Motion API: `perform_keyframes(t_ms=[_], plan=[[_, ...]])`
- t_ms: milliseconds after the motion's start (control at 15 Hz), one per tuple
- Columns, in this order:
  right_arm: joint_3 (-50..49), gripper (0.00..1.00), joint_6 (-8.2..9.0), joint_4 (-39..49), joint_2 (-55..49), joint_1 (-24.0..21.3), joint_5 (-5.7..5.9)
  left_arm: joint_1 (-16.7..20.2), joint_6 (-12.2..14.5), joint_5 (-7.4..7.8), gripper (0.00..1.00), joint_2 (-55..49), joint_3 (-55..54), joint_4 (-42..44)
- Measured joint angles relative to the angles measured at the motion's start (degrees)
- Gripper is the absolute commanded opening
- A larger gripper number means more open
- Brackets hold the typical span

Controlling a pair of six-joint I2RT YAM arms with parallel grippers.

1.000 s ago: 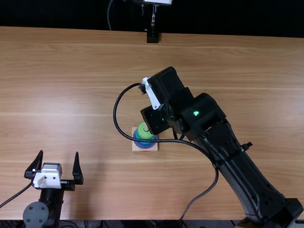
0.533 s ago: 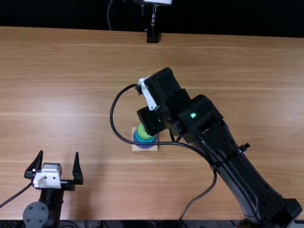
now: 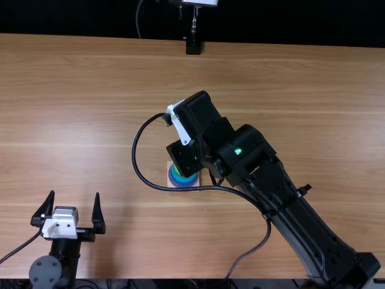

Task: Build the Hanoi tower: stack the rings onto the peg from bottom to top in this color order: purple, dark blue, light blue, dark green, light green, yellow, orange.

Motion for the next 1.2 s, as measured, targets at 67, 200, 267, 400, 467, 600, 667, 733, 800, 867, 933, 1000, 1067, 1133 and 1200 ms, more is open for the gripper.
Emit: perform_keyframes(t_ms=[67,200,267,400,467,600,667,733,800,867,933,1000,1067,1133,1200], plan=[[0.00,0.00,-0.02,0.00,0.00,-0.02,0.00,0.02,0.00,0.02,1.00,0.00,0.00,-0.02],[0.00,0.00,-0.07,0.00,0.00,-0.04,0.24,0.02,0.00,0.04,1.00,0.00,0.00,-0.04],[-0.02,0.00,-0.09,0.00,-0.02,-0.02,0.42,0.02,0.00,0.00,1.00,0.00,0.00,0.00],[-0.07,0.00,-0.09,-0.02,0.00,-0.02,0.48,0.02,0.00,0.02,1.00,0.00,0.00,0.00],[-0.07,0.00,-0.09,-0.02,-0.02,-0.04,0.50,0.02,0.02,0.00,1.00,0.00,0.00,-0.02],[-0.07,0.00,-0.11,0.00,-0.02,-0.02,0.48,0.02,-0.02,0.02,1.00,0.02,0.00,-0.02],[-0.07,0.00,-0.11,0.00,0.00,-0.04,0.66,0.02,0.00,0.00,1.00,0.00,0.00,0.00],[-0.13,0.00,-0.13,0.00,0.00,-0.04,1.31,0.02,0.00,0.00,1.00,0.00,0.00,-0.02],[-0.46,0.00,-0.26,0.02,-0.02,-0.04,2.38,0.02,0.00,0.02,1.00,0.00,0.00,-0.02],[-0.98,0.00,-0.28,-0.07,0.02,-0.04,3.72,0.02,-0.02,0.02,1.00,0.00,0.00,0.00],[-1.62,0.00,-0.31,-0.17,0.02,-0.04,5.01,0.00,0.00,0.02,1.00,0.00,0.00,0.00],[-1.99,0.00,-0.33,-0.17,0.07,-0.04,5.81,0.00,0.00,0.02,1.00,0.00,0.00,-0.02],[-2.05,0.00,-0.35,-0.17,0.07,-0.04,6.51,0.02,-0.02,0.00,1.00,0.00,-0.02,0.00],[-2.05,0.00,-0.35,-0.02,0.04,-0.04,6.84,0.02,0.00,0.00,1.00,0.00,0.00,-0.02],[-2.05,0.00,-0.31,0.00,0.07,-0.04,7.04,0.02,0.00,0.00,1.00,0.00,0.00,-0.02]])
